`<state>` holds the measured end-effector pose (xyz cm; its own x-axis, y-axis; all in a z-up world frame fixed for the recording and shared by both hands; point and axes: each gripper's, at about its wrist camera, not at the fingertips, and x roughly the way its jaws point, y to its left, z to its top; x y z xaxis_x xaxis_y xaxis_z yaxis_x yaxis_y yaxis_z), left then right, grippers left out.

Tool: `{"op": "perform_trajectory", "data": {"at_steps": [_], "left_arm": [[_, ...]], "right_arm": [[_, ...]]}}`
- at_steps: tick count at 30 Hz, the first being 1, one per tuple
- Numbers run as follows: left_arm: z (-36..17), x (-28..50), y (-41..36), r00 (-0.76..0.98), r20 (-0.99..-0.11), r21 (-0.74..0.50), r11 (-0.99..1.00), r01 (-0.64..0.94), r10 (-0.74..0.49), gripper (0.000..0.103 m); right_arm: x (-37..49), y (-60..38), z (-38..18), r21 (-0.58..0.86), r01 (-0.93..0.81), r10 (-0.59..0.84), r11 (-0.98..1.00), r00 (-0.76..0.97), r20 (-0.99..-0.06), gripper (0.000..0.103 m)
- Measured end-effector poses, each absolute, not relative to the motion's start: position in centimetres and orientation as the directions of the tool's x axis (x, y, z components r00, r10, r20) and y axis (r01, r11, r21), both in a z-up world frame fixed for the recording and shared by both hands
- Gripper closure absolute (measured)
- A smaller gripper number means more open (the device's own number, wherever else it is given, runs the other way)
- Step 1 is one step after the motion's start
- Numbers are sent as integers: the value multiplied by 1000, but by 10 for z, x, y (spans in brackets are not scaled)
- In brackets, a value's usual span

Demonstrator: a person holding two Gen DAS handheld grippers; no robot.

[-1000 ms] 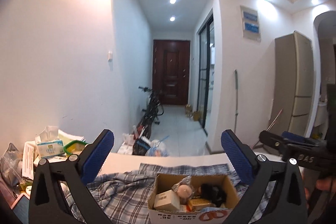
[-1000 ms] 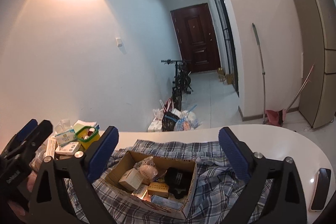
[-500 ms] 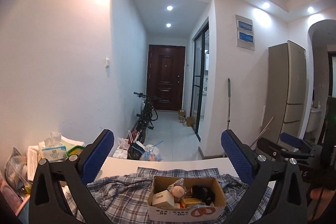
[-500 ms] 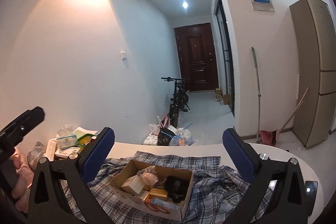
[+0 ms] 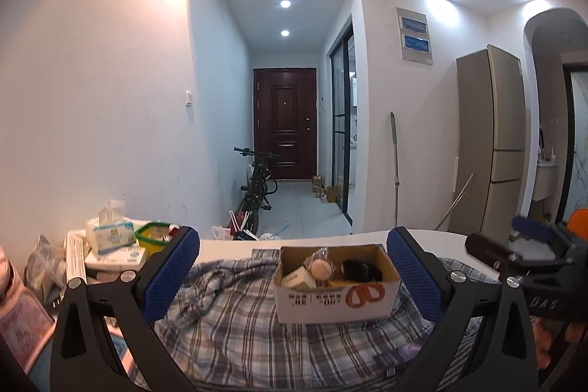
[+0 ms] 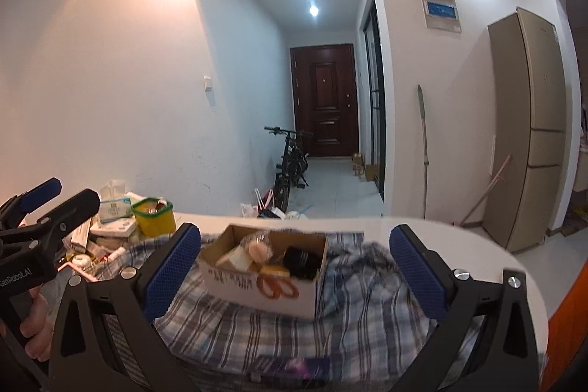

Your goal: Organize objects

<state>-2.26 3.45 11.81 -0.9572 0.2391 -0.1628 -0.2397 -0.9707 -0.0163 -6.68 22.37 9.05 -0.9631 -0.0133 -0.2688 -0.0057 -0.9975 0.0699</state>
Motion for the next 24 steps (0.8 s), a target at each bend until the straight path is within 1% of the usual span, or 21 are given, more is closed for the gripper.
{"op": "perform_trajectory", "data": {"at_steps": [2, 4, 9, 14, 17, 20, 22, 24], "left_arm": [[107, -10, 25, -954, -154, -57, -966, -251, 257, 0], [97, -5, 23, -950, -168, -55, -965, -257, 262, 0], [56, -18, 21, -930, -266, -62, -967, -245, 253, 0], [15, -45, 29, -906, -365, -29, -975, -221, 216, 0], [-4, -58, 33, -887, -411, -30, -976, -215, 208, 0], [-21, -70, 37, -868, -455, -25, -978, -208, 197, 0], [-27, -78, 37, -847, -490, -36, -975, -218, 208, 0], [-30, -80, 35, -840, -499, -49, -975, -219, 213, 0]], "right_arm": [[-60, 220, 75, 82, -25, -1, -996, -954, -300, 0], [-57, 217, 62, 88, -37, 7, -995, -946, -323, 0], [-69, 203, 24, 32, -86, 65, -996, -907, -415, 0], [-88, 205, -16, 58, -70, 30, -996, -860, -510, 0], [-99, 200, -34, 10, -72, 54, -997, -826, -561, 0], [-107, 195, -47, -29, -78, 80, -997, -804, -590, 0], [-111, 197, -53, -24, -75, 74, -997, -788, -611, 0], [-115, 200, -57, -14, -79, 70, -997, -776, -627, 0]]}}
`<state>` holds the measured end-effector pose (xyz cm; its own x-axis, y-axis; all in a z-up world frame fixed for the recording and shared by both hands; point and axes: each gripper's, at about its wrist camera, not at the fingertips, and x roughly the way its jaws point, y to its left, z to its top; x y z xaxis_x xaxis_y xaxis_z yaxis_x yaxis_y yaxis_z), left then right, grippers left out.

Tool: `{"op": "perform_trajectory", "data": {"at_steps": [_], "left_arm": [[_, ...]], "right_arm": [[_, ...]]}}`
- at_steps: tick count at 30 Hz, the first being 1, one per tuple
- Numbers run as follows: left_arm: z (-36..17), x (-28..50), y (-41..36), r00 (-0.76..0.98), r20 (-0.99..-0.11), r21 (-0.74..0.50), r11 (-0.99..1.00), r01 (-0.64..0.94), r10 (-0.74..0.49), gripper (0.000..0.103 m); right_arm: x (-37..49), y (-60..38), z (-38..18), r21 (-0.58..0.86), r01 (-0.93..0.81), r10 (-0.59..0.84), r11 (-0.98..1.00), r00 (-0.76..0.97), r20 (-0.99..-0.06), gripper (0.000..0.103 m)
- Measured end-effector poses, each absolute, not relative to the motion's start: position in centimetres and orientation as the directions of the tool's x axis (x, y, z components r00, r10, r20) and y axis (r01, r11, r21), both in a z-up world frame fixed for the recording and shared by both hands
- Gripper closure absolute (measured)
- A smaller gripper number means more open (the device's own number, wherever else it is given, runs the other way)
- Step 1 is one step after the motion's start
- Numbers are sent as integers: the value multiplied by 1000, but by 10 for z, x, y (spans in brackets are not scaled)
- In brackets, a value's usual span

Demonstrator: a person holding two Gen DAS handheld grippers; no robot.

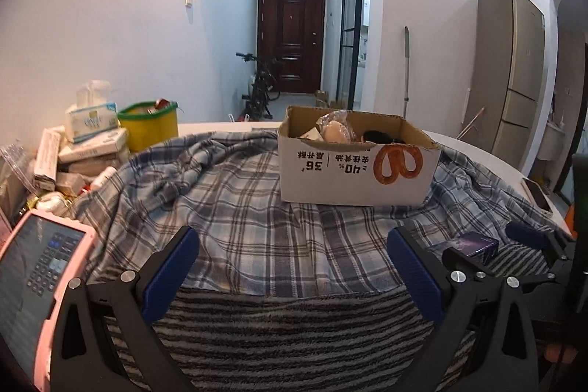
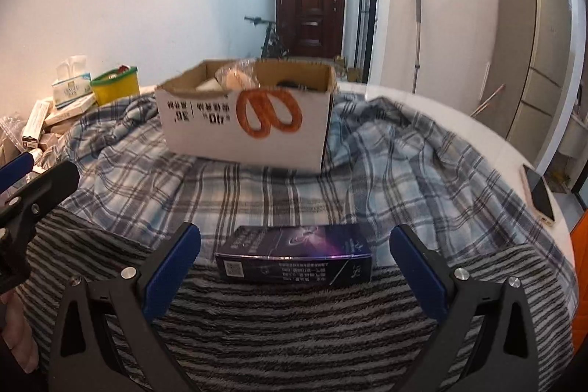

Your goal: Organize objects

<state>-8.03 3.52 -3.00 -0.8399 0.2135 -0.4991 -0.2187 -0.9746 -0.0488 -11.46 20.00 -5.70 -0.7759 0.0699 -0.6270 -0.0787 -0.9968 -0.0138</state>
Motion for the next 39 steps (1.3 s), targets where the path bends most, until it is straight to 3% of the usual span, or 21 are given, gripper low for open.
{"op": "perform_trajectory", "data": {"at_steps": [3, 21, 39], "left_arm": [[-33, -80, 40, -851, -505, 7, -986, -167, 141, 0], [-32, -76, 50, -852, -500, 45, -977, -207, 157, 0], [-24, -64, 44, -884, -431, 24, -977, -211, 180, 0]], "right_arm": [[-119, 203, -61, -2, -97, 76, -995, -760, -645, 0], [-136, 198, -80, -41, -86, 89, -995, -672, -735, 3], [-103, 206, -53, 49, -53, 16, -997, -823, -568, 4]]}}
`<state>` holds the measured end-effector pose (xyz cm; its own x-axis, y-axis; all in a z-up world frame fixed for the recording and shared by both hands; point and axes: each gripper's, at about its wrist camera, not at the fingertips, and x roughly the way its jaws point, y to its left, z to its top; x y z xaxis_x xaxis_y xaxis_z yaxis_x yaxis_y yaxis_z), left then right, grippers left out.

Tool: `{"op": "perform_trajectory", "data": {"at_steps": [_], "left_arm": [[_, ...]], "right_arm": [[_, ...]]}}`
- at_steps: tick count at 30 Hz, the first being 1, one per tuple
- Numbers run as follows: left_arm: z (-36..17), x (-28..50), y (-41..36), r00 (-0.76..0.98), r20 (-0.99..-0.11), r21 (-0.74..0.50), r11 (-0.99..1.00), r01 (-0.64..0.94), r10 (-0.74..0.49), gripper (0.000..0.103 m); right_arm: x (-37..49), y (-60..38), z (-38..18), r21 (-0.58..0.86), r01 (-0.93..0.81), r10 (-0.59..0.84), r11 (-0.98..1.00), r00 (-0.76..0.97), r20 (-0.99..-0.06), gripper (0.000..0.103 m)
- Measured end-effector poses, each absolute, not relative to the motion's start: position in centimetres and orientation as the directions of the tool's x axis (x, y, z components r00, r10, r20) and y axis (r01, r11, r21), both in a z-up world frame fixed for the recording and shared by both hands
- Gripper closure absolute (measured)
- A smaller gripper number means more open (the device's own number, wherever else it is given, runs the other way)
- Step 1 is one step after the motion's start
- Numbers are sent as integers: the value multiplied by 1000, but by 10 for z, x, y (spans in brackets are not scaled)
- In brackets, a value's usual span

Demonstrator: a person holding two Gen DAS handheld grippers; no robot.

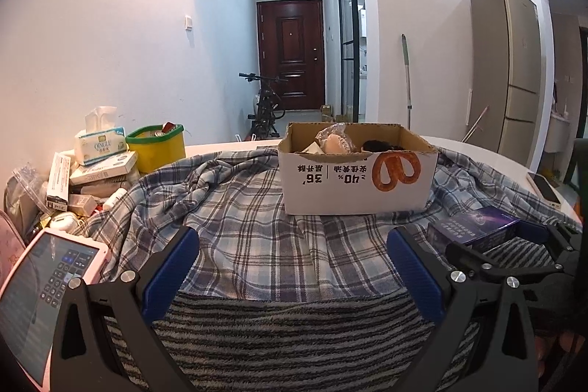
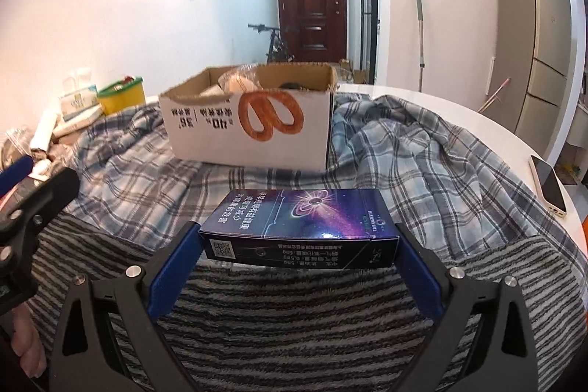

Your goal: Organize objects

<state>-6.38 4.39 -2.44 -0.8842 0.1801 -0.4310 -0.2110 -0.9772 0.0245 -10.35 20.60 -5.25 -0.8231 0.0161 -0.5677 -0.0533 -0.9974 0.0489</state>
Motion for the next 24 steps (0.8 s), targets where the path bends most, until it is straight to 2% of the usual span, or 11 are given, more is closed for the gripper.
{"op": "perform_trajectory", "data": {"at_steps": [7, 11, 13, 20, 24], "left_arm": [[-20, -56, 40, -897, -394, 2, -975, -221, 202, 0], [-13, -51, 40, -903, -376, 12, -974, -227, 206, 1], [-4, -48, 37, -913, -363, 20, -978, -207, 185, 9], [45, -43, 31, -917, -320, 52, -962, -269, 239, 11], [89, -54, 33, -906, -297, 39, -944, -328, 303, 11]], "right_arm": [[-86, 207, -40, 64, -28, -5, -998, -881, -473, 4], [-62, 220, -24, 115, -36, -5, -993, -941, -340, 4], [-58, 222, -14, 86, -42, 13, -995, -949, -316, 4], [-51, 233, 58, 44, 24, -34, -999, -973, -229, 4], [-68, 238, 106, 43, 84, -91, -996, -970, -224, 4]]}}
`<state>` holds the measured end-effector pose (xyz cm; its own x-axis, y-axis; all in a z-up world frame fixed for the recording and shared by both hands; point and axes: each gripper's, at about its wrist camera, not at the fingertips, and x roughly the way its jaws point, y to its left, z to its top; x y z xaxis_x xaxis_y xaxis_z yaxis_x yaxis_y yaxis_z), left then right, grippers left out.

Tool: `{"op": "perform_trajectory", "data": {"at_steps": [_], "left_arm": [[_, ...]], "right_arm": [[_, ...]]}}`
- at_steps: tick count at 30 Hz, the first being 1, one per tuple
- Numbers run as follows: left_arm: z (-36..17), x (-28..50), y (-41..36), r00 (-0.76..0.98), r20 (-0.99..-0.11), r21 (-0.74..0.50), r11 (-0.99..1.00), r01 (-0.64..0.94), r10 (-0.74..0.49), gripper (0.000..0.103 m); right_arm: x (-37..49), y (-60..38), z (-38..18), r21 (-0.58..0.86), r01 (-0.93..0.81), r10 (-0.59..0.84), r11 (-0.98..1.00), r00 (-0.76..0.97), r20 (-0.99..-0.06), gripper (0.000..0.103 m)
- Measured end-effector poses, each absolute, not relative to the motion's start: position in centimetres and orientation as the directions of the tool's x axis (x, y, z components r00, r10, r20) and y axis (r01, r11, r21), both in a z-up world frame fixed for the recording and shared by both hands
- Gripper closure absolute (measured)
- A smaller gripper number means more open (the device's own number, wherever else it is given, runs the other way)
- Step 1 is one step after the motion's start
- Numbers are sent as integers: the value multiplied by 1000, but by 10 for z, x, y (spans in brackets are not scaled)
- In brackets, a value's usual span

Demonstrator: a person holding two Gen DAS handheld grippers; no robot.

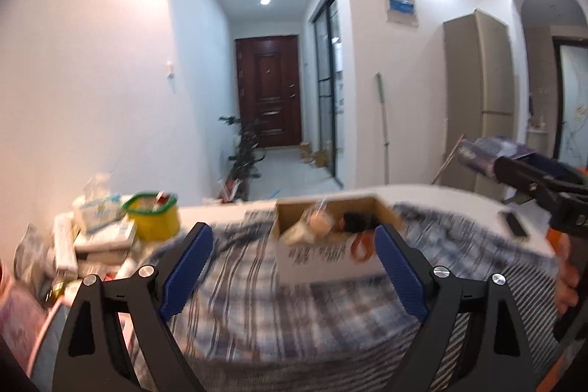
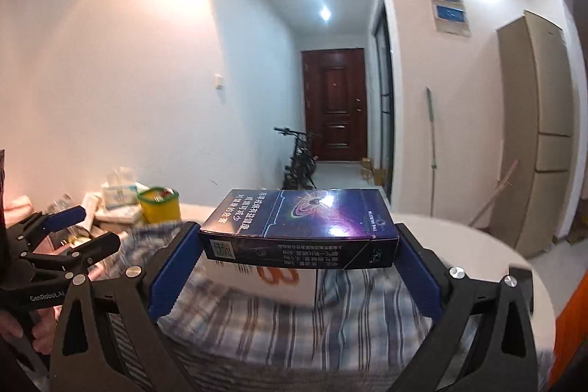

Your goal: Organize objects

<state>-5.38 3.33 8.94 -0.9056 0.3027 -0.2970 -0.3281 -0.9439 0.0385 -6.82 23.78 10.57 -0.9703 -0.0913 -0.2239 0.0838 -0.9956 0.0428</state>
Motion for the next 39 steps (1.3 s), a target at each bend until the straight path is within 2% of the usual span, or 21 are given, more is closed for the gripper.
{"op": "perform_trajectory", "data": {"at_steps": [1, 3, 4, 6, 9, 11, 13, 14, 15, 18, 24, 28, 35, 39], "left_arm": [[105, -62, 37, -896, -298, 43, -933, -357, 329, 11], [127, -73, 40, -915, -285, 62, -947, -316, 287, 11], [142, -78, 42, -933, -257, 70, -957, -280, 254, 11], [165, -79, 44, -944, -192, 68, -956, -287, 269, 11], [194, -82, 49, -961, -93, 57, -962, -266, 260, 11], [208, -88, 54, -977, -25, 47, -976, -215, 214, 11], [215, -97, 58, -992, 40, 52, -992, -115, 117, 11], [217, -102, 59, -995, 48, 46, -995, -85, 88, 11], [218, -108, 60, -996, 44, 40, -997, -72, 74, 11], [207, -124, 55, -990, -13, -6, -990, -140, 140, 11], [165, -168, 60, -976, -165, 55, -987, -151, 140, 11], [159, -186, 57, -950, -222, -23, -975, -219, 219, 12], [138, -204, 74, -946, -270, 26, -980, -196, 182, 11], [116, -235, 78, -906, -377, -7, -978, -208, 195, 12]], "right_arm": [[-74, 238, 117, 45, 107, -115, -993, -967, -226, 4], [-83, 240, 140, 32, 122, -126, -992, -970, -208, 4], [-87, 241, 149, 19, 109, -110, -994, -974, -199, 4], [-97, 242, 166, -3, 90, -88, -996, -979, -183, 4], [-116, 245, 192, 33, 97, -101, -995, -982, -159, 4], [-131, 243, 207, 68, 117, -126, -991, -980, -151, 4], [-142, 244, 215, 101, 133, -145, -986, -982, -123, 4], [-149, 247, 216, 120, 134, -149, -984, -981, -121, 4], [-159, 250, 215, 143, 140, -158, -980, -979, -125, 4], [-179, 251, 202, 184, 164, -192, -969, -970, -148, 4], [-204, 243, 160, 107, 125, -146, -986, -964, -220, 4], [-215, 245, 148, 100, 137, -158, -985, -956, -249, 4], [-242, 255, 124, 146, 146, -189, -978, -919, -346, 4], [-261, 250, 104, 131, 131, -175, -983, -890, -422, 4]]}}
